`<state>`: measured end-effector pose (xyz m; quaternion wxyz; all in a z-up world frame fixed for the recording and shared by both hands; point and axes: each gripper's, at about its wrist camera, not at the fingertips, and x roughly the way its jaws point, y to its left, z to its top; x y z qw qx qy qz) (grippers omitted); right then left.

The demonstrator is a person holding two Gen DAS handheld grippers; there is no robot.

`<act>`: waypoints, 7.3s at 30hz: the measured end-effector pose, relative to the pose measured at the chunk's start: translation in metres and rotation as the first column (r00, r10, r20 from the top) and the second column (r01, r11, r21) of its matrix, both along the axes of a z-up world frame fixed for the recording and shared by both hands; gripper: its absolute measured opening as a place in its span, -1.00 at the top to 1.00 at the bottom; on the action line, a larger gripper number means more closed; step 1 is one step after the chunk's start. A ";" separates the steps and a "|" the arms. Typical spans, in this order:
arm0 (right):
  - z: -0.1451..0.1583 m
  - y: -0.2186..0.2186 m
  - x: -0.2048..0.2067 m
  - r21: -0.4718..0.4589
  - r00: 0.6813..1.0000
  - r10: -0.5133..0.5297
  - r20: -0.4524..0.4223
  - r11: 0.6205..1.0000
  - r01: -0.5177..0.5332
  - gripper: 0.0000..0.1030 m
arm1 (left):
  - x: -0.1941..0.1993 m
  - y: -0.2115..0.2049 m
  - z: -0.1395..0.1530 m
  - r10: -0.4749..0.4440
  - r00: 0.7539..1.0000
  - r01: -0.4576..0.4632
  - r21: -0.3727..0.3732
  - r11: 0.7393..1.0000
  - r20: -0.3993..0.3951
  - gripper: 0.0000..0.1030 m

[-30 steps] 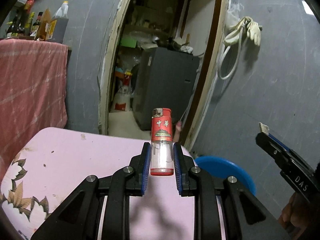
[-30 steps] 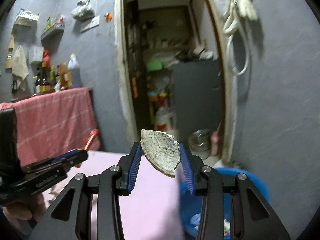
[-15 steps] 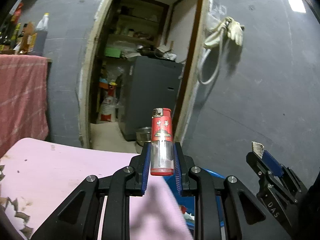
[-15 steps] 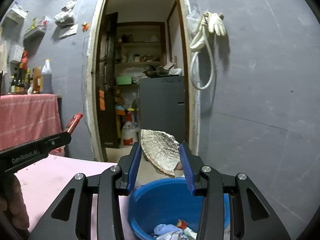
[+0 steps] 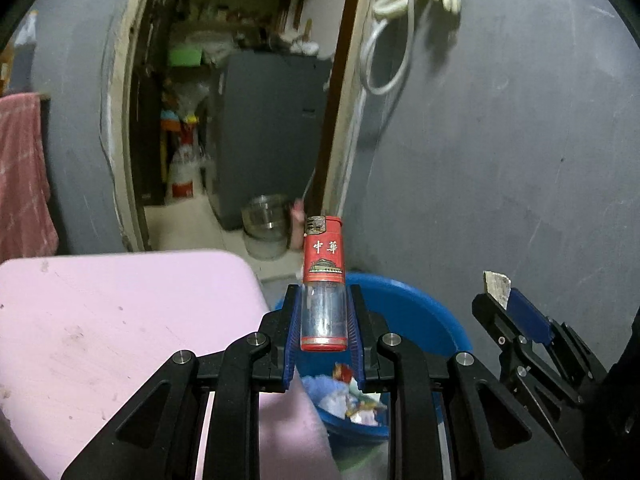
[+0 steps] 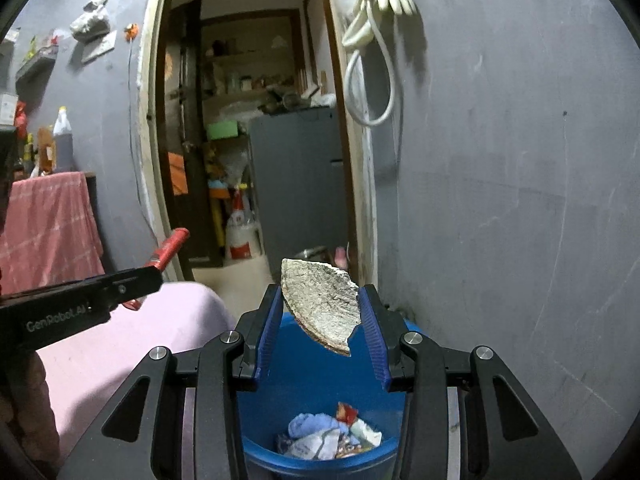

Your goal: Collect trash

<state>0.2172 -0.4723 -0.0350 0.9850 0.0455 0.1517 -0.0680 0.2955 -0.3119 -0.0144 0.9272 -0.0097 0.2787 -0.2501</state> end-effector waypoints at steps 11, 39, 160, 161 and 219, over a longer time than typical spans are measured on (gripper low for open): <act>-0.024 -0.018 0.016 0.103 0.994 0.027 -0.107 0.995 -0.016 0.26 | 0.020 -0.022 -0.035 -0.022 0.985 0.030 0.041 0.999 -0.171 0.64; -0.034 -0.030 0.025 0.148 0.983 -0.003 -0.183 0.989 0.031 -0.05 | 0.040 -0.025 -0.052 -0.035 0.947 0.042 0.015 0.999 -0.320 0.34; 0.058 0.168 -0.239 -0.097 1.000 -0.019 0.013 0.995 0.020 -1.00 | -0.290 0.246 0.021 0.327 0.907 -0.332 -0.029 0.943 0.266 -0.97; 0.058 0.167 -0.239 -0.096 1.000 -0.019 0.014 0.995 0.020 -1.00 | -0.290 0.246 0.021 0.328 0.907 -0.332 -0.029 0.943 0.266 -0.97; 0.059 0.168 -0.239 -0.095 1.000 -0.019 0.013 0.995 0.020 -1.00 | -0.290 0.250 0.021 0.325 0.909 -0.330 -0.025 0.944 0.260 -0.97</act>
